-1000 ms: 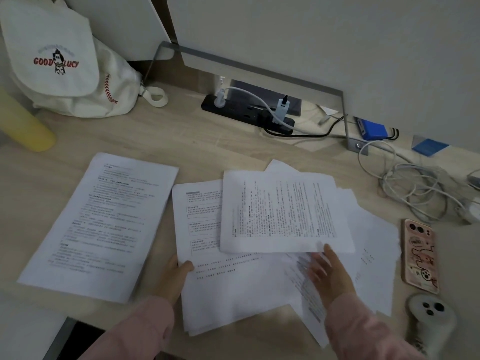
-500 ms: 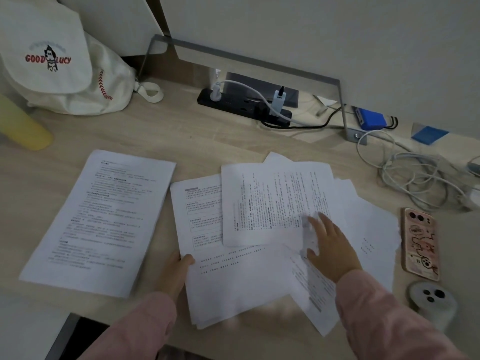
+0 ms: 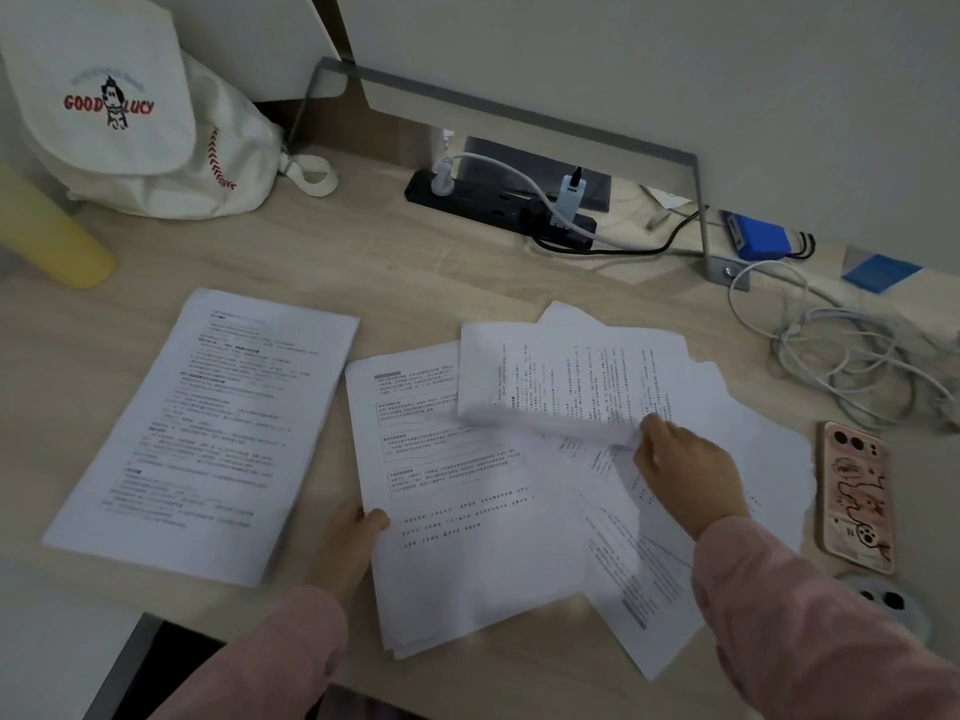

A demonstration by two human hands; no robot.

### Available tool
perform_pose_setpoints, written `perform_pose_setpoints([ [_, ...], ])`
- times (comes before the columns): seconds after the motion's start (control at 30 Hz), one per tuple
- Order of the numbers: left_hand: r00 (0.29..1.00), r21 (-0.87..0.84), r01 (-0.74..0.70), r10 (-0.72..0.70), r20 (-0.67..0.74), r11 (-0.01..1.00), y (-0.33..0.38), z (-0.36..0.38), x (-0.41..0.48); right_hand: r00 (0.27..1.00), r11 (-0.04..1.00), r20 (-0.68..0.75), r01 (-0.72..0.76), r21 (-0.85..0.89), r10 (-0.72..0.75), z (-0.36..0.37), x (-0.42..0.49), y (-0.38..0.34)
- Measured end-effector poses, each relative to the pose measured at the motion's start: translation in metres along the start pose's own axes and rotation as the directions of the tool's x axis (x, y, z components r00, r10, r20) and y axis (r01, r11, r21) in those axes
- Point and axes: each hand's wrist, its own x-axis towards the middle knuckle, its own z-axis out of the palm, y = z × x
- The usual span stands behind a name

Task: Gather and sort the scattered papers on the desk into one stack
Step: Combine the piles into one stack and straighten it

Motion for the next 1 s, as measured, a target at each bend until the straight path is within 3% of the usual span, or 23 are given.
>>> perform_pose_setpoints([
  [0.07,1.000,-0.009,0.002,-0.002,0.008,1.000,0.000,0.000,0.000,0.987,0.987,-0.032,-0.153,0.057,0.155,-0.011,0.002,0.007],
  [0.13,1.000,-0.010,0.004,-0.004,0.003,1.000,0.001,0.000,-0.003,0.978,0.976,-0.013,-0.207,0.062,0.208,-0.018,-0.002,0.010],
  [0.4,1.000,-0.022,0.004,-0.004,0.008,1.000,-0.003,-0.001,-0.004,0.990,0.992,0.126,0.081,-0.098,-0.068,0.009,-0.035,-0.013],
  [0.63,1.000,-0.038,0.028,-0.028,0.008,0.999,-0.008,-0.002,0.000,0.954,0.992,0.297,0.083,-0.096,-0.051,0.036,-0.048,-0.017],
  [0.77,1.000,-0.041,0.029,-0.029,0.007,0.999,-0.010,-0.001,0.000,0.969,0.989,0.220,0.129,-0.067,-0.112,0.030,-0.042,-0.016],
  [0.93,0.999,-0.065,0.047,-0.046,0.015,0.997,-0.004,0.000,-0.006,0.971,0.995,0.221,-0.099,0.017,0.093,0.005,-0.033,-0.026],
  [1.0,0.999,-0.071,0.040,-0.038,0.029,0.997,-0.002,0.000,-0.008,0.957,0.986,0.271,-0.134,0.097,0.104,-0.003,-0.028,-0.043],
])
